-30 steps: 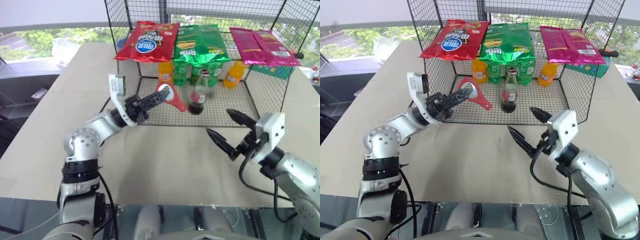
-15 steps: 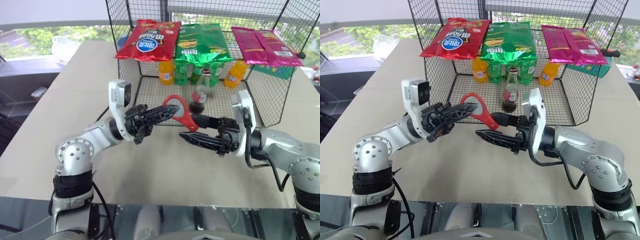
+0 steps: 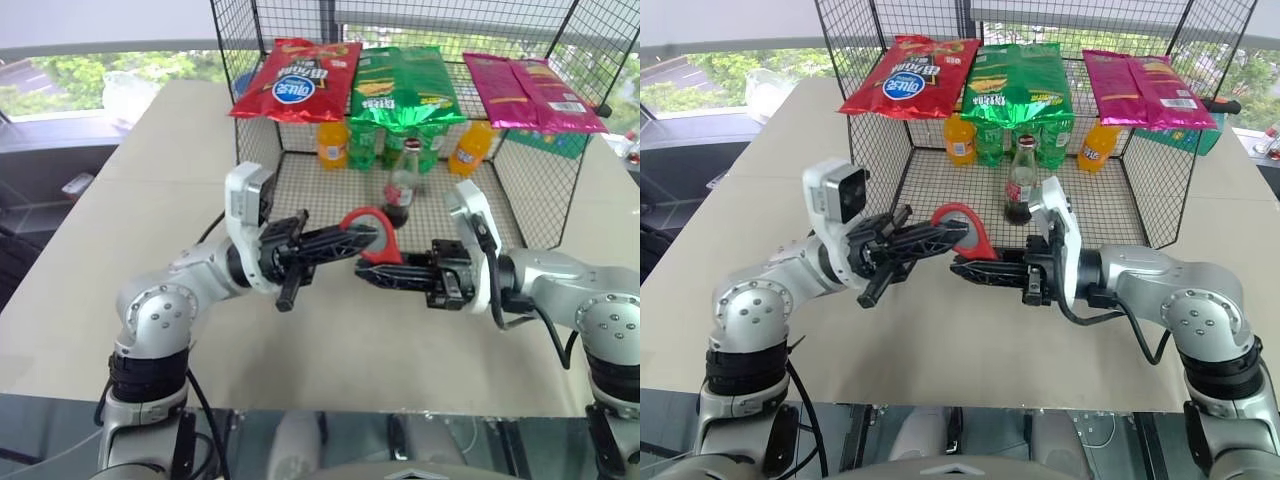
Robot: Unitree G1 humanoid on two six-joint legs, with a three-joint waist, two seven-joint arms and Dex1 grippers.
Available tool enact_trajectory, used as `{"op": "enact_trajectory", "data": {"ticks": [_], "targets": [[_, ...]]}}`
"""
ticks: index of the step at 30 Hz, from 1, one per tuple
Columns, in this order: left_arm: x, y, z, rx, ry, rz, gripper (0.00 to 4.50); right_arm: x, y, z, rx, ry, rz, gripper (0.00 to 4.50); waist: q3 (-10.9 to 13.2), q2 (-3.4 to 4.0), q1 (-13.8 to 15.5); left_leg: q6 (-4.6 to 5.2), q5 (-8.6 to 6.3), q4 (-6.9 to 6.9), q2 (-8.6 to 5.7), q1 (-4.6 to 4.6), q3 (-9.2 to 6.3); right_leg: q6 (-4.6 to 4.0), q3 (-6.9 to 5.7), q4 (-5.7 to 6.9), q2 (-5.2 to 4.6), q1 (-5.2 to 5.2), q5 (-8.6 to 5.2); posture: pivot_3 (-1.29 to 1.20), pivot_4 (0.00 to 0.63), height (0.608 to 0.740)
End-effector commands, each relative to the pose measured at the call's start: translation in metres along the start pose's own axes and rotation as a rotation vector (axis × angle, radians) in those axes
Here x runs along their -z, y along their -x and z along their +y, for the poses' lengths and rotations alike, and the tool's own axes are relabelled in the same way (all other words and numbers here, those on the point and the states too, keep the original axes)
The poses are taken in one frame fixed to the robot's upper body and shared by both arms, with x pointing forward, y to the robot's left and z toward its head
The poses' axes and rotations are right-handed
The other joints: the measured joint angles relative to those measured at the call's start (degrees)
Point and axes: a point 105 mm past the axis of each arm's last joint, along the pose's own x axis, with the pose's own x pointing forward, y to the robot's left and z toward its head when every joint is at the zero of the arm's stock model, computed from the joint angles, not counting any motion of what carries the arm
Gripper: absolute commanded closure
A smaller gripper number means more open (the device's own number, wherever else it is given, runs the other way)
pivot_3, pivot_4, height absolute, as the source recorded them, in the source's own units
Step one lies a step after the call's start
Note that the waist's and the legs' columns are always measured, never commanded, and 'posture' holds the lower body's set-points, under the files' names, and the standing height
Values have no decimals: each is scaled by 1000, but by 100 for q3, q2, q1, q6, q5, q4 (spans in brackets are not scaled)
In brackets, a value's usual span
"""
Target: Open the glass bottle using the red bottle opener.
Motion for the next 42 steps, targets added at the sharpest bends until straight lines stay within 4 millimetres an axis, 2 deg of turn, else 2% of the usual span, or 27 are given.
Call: {"op": "enact_trajectory", "data": {"ticks": [1,3,5,7,11,17,22,28,30,31,32,35,36,40,42], "targets": [[-1,1,-5,4,-45,5,3047,-1,7,2,17,19,-11,4500,0,0,6,0,0,0,0,0,0,0,0,-1,0,0,0,0,150,740],[1,8,5,-77,-62,1,2022,3,17,-2,70,15,-23,4500,0,0,12,0,0,-1,0,-3,-2,0,-2,-7,0,1,0,0,150,740],[3,17,24,-216,-115,7,933,10,32,-8,168,11,-37,4500,0,0,38,0,0,-2,0,-11,-8,0,-9,-17,0,0,0,0,150,740],[6,21,46,-353,-214,35,35,19,47,-14,275,-1,-54,4500,0,0,79,0,0,-2,0,-18,-10,1,-13,-23,-1,-1,0,0,150,740],[17,10,92,-516,-402,155,35,37,70,-19,456,-5,-59,4500,0,0,168,0,0,2,-5,-33,-25,2,-27,-30,-1,-3,1,0,150,740],[22,-30,146,-614,-462,166,35,41,76,-18,561,28,-94,4500,0,-1,172,1,1,21,-13,-74,-44,6,-41,-32,-2,-26,4,0,150,740],[25,-61,166,-590,-472,160,35,40,77,-14,597,48,-112,4500,0,-1,137,1,0,11,-14,-75,-49,6,-45,-36,-1,-28,4,0,150,740],[23,-73,188,-617,-502,191,35,38,75,-8,617,61,-133,4500,1,-1,143,1,0,11,-15,-78,-50,7,-48,-40,-2,-28,4,0,150,740],[23,-78,191,-600,-495,185,35,37,75,-7,623,63,-138,4500,1,-1,143,1,0,11,-16,-79,-51,7,-49,-40,-2,-28,4,0,150,740],[23,-80,191,-581,-486,184,546,37,75,-6,626,63,-140,4500,1,-1,143,1,0,11,-16,-79,-51,7,-50,-40,-2,-28,3,0,150,740],[24,-82,191,-567,-482,186,731,37,75,-6,628,63,-141,4500,1,-1,143,1,0,11,-16,-80,-51,7,-50,-41,-2,-28,4,0,150,740],[23,-86,186,-510,-478,174,1898,37,76,-5,636,64,-142,4500,1,-1,142,1,0,11,-16,-80,-51,7,-51,-41,-2,-29,3,0,150,740],[24,-85,182,-475,-490,174,2086,37,77,-6,640,64,-141,4500,1,-1,141,1,0,11,-16,-80,-52,7,-51,-41,-2,-29,3,0,150,740],[17,-77,158,-303,-461,113,2085,37,77,-6,651,72,-140,4500,1,1,125,1,1,10,-15,-79,-50,7,-48,-40,-2,-29,3,0,150,740],[6,-53,130,-206,-465,117,2085,35,77,-6,654,85,-137,4500,5,7,57,0,1,10,-14,-79,-50,7,-47,-39,-2,-31,3,0,150,740]]}}
